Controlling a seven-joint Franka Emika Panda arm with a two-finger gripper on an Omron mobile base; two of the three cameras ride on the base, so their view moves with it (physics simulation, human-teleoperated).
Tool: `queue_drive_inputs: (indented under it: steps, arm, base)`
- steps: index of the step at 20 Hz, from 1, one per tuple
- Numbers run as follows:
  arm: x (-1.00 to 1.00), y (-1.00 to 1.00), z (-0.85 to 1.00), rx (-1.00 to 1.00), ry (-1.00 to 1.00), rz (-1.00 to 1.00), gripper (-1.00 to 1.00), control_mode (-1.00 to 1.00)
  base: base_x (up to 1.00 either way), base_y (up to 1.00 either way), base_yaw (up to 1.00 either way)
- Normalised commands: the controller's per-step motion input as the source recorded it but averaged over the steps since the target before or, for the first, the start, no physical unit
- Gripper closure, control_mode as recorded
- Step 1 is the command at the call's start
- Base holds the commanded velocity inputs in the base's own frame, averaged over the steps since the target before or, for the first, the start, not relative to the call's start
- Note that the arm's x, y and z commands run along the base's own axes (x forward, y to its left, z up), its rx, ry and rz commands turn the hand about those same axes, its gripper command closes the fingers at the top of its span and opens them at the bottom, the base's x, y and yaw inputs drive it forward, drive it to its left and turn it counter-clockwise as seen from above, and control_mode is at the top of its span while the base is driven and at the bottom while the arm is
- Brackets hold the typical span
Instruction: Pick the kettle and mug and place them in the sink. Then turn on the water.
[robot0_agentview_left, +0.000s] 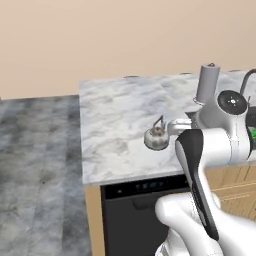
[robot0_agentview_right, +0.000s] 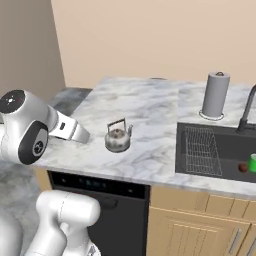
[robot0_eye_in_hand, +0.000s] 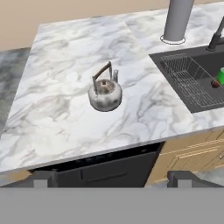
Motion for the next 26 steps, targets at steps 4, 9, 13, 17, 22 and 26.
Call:
queue_drive_inputs:
  steps: [4, 9, 13, 17, 22, 26]
  arm:
    - [0.0, 0.0, 0.0, 0.0, 0.0, 0.0, -1.0, 1.0]
    - [0.0, 0.0, 0.0, 0.0, 0.0, 0.0, -1.0, 1.0]
    - [0.0, 0.0, 0.0, 0.0, 0.0, 0.0, -1.0, 1.0]
    - [0.0, 0.0, 0.0, 0.0, 0.0, 0.0, -1.0, 1.0]
    - [0.0, 0.0, 0.0, 0.0, 0.0, 0.0, -1.0, 1.0]
    - [0.12, 0.0, 0.0, 0.0, 0.03, -0.02, -1.0, -1.0]
  base:
    - [0.43, 0.41, -0.04]
    - [0.58, 0.17, -0.03]
    - [0.45, 0.11, -0.02]
    - [0.31, 0.13, -0.02]
    - [0.37, 0.07, -0.02]
    - [0.36, 0.01, -0.05]
